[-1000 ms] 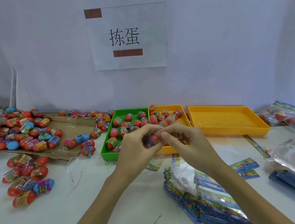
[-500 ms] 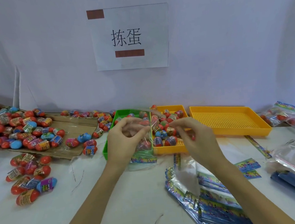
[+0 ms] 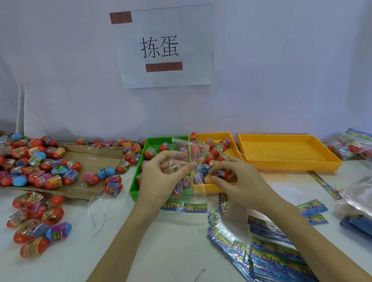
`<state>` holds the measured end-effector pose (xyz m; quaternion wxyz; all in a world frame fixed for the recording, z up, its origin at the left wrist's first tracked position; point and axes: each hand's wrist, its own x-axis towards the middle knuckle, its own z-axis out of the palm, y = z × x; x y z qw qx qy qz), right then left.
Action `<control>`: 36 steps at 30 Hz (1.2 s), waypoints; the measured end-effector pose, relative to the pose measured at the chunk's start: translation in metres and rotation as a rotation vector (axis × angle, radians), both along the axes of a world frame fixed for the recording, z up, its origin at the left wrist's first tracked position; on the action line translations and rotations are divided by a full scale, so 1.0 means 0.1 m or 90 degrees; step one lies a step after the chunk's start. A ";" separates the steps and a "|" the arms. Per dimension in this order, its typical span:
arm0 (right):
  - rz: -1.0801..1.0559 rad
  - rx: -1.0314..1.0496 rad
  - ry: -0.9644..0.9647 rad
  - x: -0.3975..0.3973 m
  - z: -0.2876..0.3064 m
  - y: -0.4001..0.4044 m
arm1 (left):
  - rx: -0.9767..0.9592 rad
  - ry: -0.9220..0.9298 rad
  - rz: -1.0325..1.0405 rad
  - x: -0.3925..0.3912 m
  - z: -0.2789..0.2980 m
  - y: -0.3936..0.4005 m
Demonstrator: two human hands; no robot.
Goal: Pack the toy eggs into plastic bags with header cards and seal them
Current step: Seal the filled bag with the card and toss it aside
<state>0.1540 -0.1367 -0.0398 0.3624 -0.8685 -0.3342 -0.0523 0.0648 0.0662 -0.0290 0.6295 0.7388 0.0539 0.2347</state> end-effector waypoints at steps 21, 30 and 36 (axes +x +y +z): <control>0.076 0.249 -0.175 -0.27 0.29 -0.01 | 0.199 -0.051 -0.071 -0.01 -0.05 -0.17; 0.124 0.207 -0.129 -0.29 0.28 0.00 | 0.145 -0.072 -0.077 -0.03 -0.01 -0.17; 0.157 0.200 0.015 -0.28 0.31 -0.06 | 0.082 -0.058 -0.135 -0.04 0.00 -0.19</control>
